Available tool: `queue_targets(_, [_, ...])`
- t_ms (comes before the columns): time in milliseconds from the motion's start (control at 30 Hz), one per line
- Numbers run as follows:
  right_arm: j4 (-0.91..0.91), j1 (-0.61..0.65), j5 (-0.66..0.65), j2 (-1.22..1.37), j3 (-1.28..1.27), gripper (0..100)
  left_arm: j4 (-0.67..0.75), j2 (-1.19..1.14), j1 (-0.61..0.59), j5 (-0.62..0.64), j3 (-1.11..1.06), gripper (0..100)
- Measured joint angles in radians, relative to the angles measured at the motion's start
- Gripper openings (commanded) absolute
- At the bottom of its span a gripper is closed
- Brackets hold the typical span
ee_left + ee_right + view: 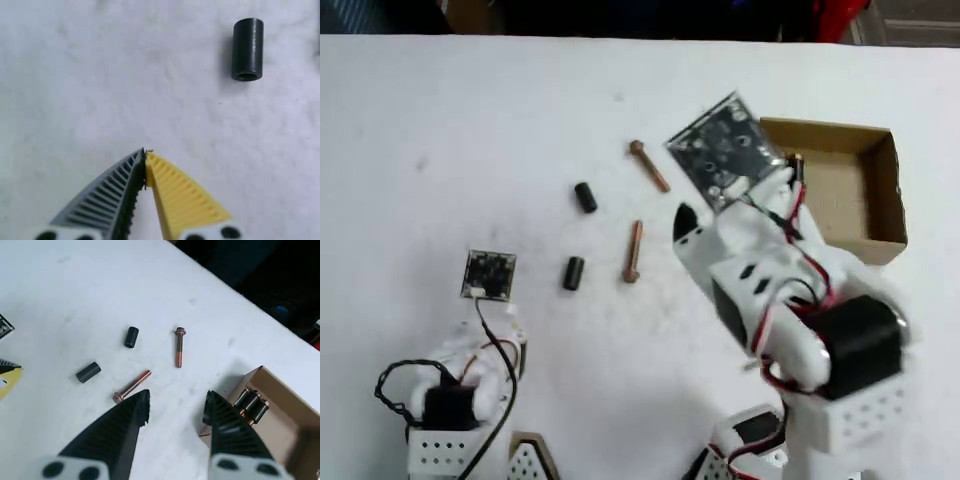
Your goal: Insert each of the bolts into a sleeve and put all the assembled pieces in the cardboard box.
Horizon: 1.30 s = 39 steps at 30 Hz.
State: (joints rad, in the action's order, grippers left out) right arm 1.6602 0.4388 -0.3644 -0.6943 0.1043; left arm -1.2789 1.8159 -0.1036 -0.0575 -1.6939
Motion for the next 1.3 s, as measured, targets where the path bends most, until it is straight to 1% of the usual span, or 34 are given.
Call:
queue_targets(267, [-0.157,0.011,0.0,-0.002,-0.267,15.9,0.0,0.0,0.0,0.0,0.0,2])
queue_targets(400, [-0.245,0.012,0.003,0.0,-0.382,15.8,0.0,0.0,-0.035,0.0,0.0,2])
queue_targets(533, [-0.302,0.035,0.064,0.0,-0.445,15.5,0.0,0.0,-0.043,0.002,0.0,2])
queue_targets(733, [-0.362,0.146,0.146,0.0,-0.48,3.7,0.0,0.0,-0.043,0.002,0.0,2])
queue_targets(800, [-0.385,0.173,0.163,0.0,-0.502,2.5,0.0,0.0,-0.044,0.0,0.0,2])
queue_targets(1100, [-0.532,0.19,0.173,0.018,-0.62,2.0,0.0,-0.002,-0.173,0.002,0.0,2])
queue_targets(1233, [-0.612,0.19,0.175,0.129,-0.624,2.0,0.0,-0.002,-0.218,0.0,0.0,2])
queue_targets(1300, [-0.664,0.192,0.204,0.201,-0.624,2.3,0.0,-0.002,-0.241,0.0,0.0,2])
